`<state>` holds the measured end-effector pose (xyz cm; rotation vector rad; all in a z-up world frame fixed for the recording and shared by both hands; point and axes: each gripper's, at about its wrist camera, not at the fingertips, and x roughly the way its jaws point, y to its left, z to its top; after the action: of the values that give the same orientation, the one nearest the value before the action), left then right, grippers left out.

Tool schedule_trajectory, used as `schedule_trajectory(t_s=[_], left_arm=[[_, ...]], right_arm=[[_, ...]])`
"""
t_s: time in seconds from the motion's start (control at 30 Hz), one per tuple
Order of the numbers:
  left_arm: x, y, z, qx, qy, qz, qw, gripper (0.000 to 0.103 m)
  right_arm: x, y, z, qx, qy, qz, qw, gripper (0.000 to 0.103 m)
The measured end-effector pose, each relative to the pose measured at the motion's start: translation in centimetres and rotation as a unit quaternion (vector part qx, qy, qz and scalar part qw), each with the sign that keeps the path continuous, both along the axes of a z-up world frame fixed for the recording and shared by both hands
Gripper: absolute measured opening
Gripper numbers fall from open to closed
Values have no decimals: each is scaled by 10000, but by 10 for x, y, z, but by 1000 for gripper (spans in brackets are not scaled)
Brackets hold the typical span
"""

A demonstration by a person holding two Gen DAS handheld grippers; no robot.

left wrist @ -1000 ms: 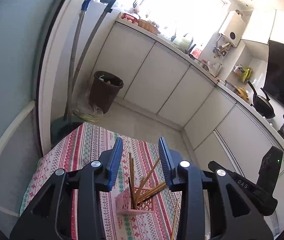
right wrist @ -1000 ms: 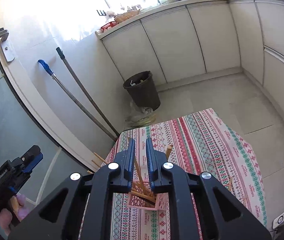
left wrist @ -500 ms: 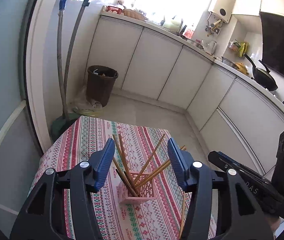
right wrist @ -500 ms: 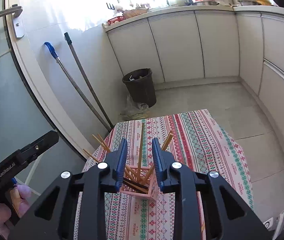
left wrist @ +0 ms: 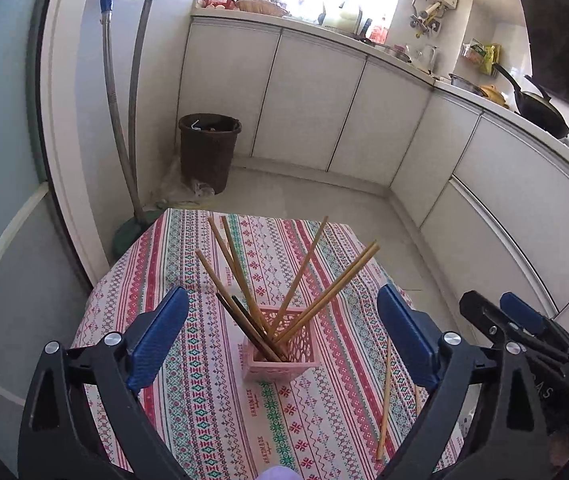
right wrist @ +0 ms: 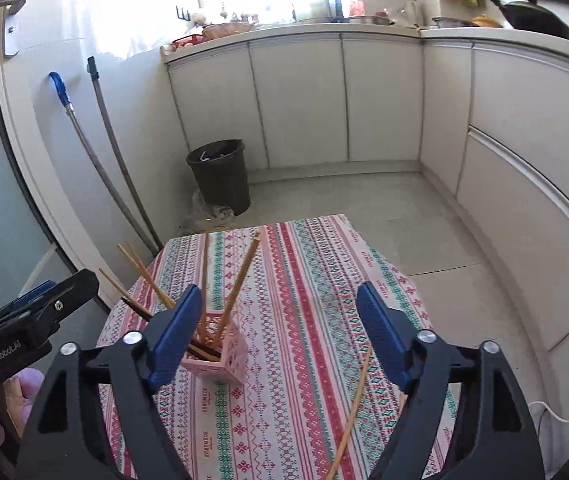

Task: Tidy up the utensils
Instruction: 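Move both open tools back from the basket, then lower both open tools onto the last wooden chopsticks on the cloth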

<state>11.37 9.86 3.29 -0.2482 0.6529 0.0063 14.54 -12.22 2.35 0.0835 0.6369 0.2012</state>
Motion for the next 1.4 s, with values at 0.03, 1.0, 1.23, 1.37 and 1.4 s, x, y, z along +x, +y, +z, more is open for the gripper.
schedule_trajectory(t_s=[0.03,1.0,1.23,1.37,1.4], left_arm=[[0,-4,-3,10,48,-26,10000,94],[89,-200,-205,807,2794,-1823,9392,95],[158,-215,-218,854,2661,-1426,9495,92],[182,-228,-225,1111,2606,-1372,9492,73],[184,-232,-225,1202,2501,-1392,9506,65]], right_arm=[[-1,-5,-1,-1,-12,-99,10000,89],[-11,-216,-123,3304,2549,-1851,8897,96],[-3,-226,-132,4054,2785,-1737,8532,96],[-3,-236,-137,4331,2797,-1829,8371,96],[-5,-239,-139,4430,2791,-1921,8300,96]])
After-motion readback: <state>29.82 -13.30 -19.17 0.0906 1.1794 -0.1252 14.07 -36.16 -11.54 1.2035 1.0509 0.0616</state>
